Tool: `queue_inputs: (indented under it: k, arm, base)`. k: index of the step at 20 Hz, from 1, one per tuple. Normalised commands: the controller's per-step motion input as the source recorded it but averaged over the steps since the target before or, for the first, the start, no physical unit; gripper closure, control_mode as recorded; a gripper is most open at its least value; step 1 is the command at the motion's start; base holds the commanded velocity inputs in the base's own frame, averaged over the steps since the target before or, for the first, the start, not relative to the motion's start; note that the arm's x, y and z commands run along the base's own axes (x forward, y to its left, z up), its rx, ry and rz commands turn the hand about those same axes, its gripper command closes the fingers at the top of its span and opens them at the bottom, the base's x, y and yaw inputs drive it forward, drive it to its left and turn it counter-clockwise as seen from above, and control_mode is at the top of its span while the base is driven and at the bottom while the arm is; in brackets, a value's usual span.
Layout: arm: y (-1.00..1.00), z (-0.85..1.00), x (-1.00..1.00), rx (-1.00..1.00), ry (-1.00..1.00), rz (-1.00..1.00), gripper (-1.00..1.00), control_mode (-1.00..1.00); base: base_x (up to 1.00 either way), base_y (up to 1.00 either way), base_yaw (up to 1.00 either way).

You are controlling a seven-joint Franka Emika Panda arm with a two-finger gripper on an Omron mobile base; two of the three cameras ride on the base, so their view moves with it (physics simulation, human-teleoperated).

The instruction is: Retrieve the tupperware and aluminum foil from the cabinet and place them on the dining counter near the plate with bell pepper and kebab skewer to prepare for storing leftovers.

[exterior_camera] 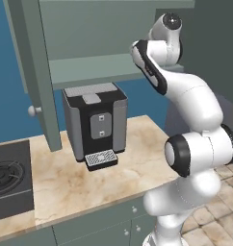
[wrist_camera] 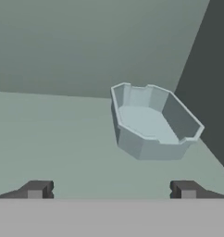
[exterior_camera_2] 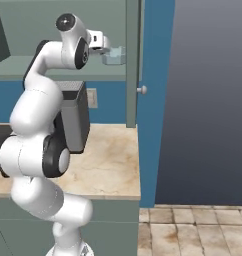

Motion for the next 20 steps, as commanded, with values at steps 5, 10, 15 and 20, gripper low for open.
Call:
queue_inputs:
  k: [5, 10, 15, 20]
  arm:
    - [-0.16, 0.0, 0.43, 0.01, 0.0, 0.0, -1.0, -1.0]
    - [-0.05, -0.08, 0.45, 0.0, 0.0, 0.01, -1.0, -1.0]
    - [0.0, -0.11, 0.49, 0.0, 0.0, 0.04, -1.0, -1.0]
    - [0.0, -0.1, 0.52, 0.0, 0.0, 0.04, -1.0, -1.0]
  base:
    - [0.0, 0.0, 0.0]
    - [0.0, 0.0, 0.0]
    - [0.0, 0.0, 0.0]
    - [0.0, 0.0, 0.0]
